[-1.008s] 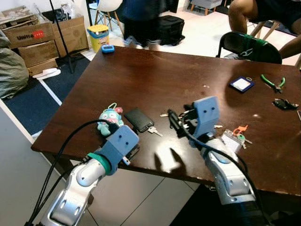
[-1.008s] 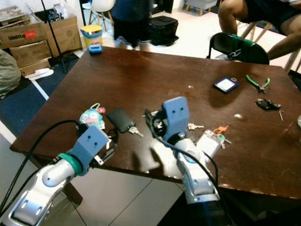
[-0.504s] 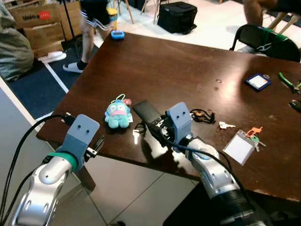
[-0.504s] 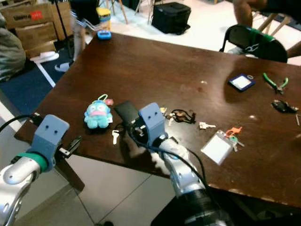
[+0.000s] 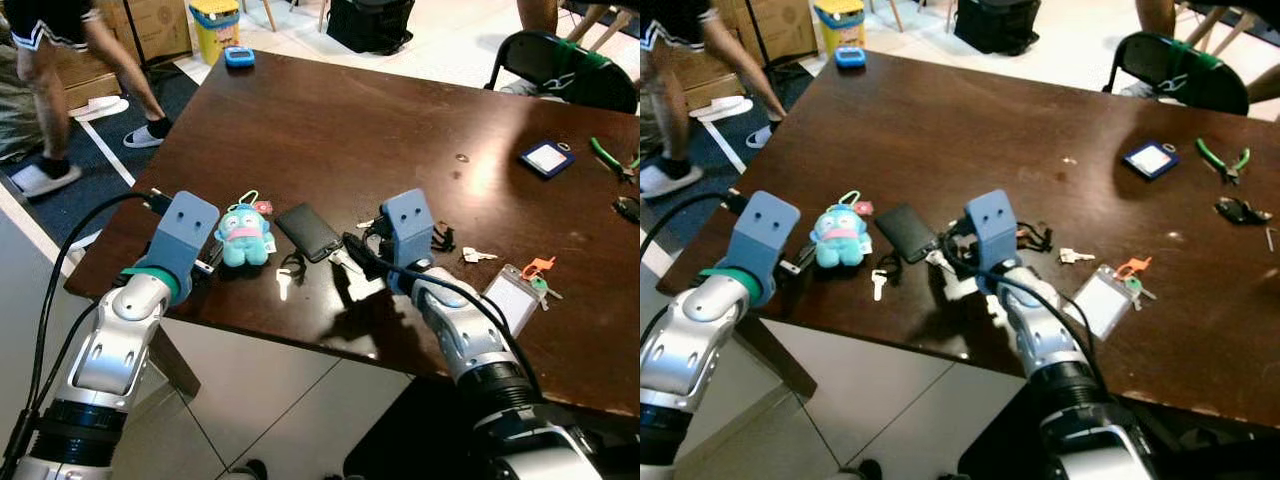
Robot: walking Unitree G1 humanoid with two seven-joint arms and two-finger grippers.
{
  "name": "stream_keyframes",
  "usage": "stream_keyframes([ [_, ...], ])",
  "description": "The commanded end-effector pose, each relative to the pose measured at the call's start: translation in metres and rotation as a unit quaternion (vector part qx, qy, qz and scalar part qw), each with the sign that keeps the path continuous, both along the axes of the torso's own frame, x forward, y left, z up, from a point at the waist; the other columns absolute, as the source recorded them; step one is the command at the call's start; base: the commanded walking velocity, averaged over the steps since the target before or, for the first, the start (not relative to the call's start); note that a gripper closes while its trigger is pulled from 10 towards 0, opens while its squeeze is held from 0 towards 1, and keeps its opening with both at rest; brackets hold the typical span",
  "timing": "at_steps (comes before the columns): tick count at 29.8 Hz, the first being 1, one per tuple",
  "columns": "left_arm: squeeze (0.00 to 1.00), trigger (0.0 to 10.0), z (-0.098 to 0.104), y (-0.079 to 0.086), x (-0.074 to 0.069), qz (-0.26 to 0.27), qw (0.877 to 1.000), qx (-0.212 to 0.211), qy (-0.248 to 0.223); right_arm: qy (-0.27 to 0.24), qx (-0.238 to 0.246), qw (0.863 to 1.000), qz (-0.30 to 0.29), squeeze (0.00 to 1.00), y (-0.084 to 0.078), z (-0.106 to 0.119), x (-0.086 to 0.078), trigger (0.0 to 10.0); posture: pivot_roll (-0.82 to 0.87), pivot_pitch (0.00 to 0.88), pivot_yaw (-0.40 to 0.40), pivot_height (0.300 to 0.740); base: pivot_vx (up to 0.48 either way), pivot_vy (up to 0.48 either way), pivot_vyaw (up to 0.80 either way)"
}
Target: Hang keys on a hook
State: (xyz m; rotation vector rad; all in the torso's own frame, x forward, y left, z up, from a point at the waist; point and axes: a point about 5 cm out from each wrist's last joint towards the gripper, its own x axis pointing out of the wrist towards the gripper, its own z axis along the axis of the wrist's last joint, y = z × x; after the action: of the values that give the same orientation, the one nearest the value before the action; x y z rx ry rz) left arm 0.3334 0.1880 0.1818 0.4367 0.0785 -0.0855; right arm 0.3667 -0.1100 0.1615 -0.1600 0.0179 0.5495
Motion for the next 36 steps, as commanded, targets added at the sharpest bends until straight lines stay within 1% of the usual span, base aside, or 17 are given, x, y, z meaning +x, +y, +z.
stream_keyframes([
  [1,0.00,10.0,-0.004,0.004,-0.001,0.007,1.000,0.003,0.011,0.015,0.003,1.000,0.007,0.00,0.000,-0.009,-0.004,10.0,0.02,0.178,0.045,0.740,0.000,0.000,0.00],
  [3,0.00,10.0,-0.004,0.004,-0.001,0.008,1.000,0.002,0.010,0.016,0.004,1.000,0.010,0.00,0.001,-0.010,-0.003,10.0,0.02,0.178,0.045,0.740,0.000,0.000,0.00],
  [4,0.00,10.0,-0.002,0.004,-0.006,0.002,1.000,-0.012,0.006,0.009,0.013,0.999,0.036,0.00,0.013,-0.006,-0.004,10.0,0.03,0.167,0.035,0.740,0.000,0.000,0.00],
  [5,0.00,10.0,-0.002,0.004,-0.006,0.002,1.000,-0.012,0.006,0.009,0.013,0.999,0.036,0.00,0.013,-0.006,-0.004,10.0,0.03,0.167,0.035,0.740,0.000,0.000,0.00],
  [6,0.00,10.0,0.000,0.003,-0.012,-0.006,1.000,-0.025,0.003,0.001,0.018,0.998,0.058,0.00,0.024,-0.002,-0.005,10.0,0.03,0.161,0.034,0.740,0.000,0.000,0.00],
  [8,0.00,10.0,0.000,0.003,-0.012,-0.006,1.000,-0.025,0.003,0.001,0.018,0.998,0.058,0.00,0.024,-0.002,-0.005,10.0,0.03,0.161,0.034,0.740,0.000,0.000,0.00],
  [9,0.00,10.0,0.001,0.002,-0.015,-0.011,0.999,-0.032,-0.001,-0.002,0.022,0.997,0.072,0.00,0.033,-0.001,-0.005,10.0,0.03,0.161,0.033,0.740,0.000,0.000,0.00],
  [10,0.00,10.0,0.001,0.002,-0.015,-0.011,0.999,-0.032,-0.001,-0.002,0.022,0.997,0.072,0.00,0.033,-0.001,-0.005,10.0,0.03,0.161,0.033,0.740,0.000,0.000,0.00],
  [11,0.00,10.0,0.001,0.001,-0.018,-0.016,0.999,-0.035,-0.004,0.002,0.020,0.997,0.080,0.00,0.039,-0.003,-0.005,10.0,0.04,0.160,0.031,0.740,0.000,0.000,0.00],
  [13,0.00,10.0,0.001,0.001,-0.018,-0.016,0.999,-0.035,-0.004,0.002,0.020,0.997,0.080,0.00,0.039,-0.003,-0.005,10.0,0.04,0.160,0.031,0.740,0.000,0.000,0.00],
  [16,0.00,10.0,0.005,-0.002,-0.017,-0.021,0.999,-0.033,-0.014,0.028,-0.006,0.993,0.111,0.00,0.051,-0.018,-0.008,10.0,0.05,0.165,0.026,0.740,0.000,0.000,0.00],
  [19,0.00,10.0,0.008,-0.003,-0.018,-0.021,0.999,-0.034,-0.019,0.034,-0.008,0.991,0.126,0.00,0.056,-0.020,-0.009,10.0,0.05,0.168,0.024,0.740,0.000,0.000,0.00],
  [22,0.00,10.0,0.008,-0.004,-0.019,-0.024,0.999,-0.036,-0.019,0.035,-0.010,0.991,0.130,0.00,0.057,-0.020,-0.010,10.0,0.05,0.168,0.024,0.740,0.000,0.000,0.00],
  [27,0.00,10.0,0.007,-0.007,-0.020,-0.028,0.999,-0.039,-0.016,0.038,-0.033,0.994,0.095,0.00,0.046,-0.026,-0.006,10.0,0.04,0.174,0.023,0.740,0.000,0.000,0.00],
  [33,0.00,10.0,0.007,-0.009,-0.020,-0.030,0.999,-0.041,-0.015,0.028,-0.042,0.995,0.087,0.00,0.042,-0.026,-0.004,10.0,0.04,0.176,0.023,0.740,0.000,0.000,0.00],
  [35,0.00,10.0,0.007,-0.009,-0.020,-0.030,0.999,-0.043,-0.015,0.005,-0.033,0.998,0.054,0.00,0.031,-0.017,0.003,10.0,0.04,0.176,0.026,0.740,0.000,0.000,0.00],
  [36,0.00,10.0,0.007,-0.009,-0.020,-0.030,0.999,-0.043,-0.015,0.005,-0.033,0.998,0.054,0.00,0.031,-0.017,0.003,10.0,0.04,0.176,0.026,0.740,0.000,0.000,0.00],
])
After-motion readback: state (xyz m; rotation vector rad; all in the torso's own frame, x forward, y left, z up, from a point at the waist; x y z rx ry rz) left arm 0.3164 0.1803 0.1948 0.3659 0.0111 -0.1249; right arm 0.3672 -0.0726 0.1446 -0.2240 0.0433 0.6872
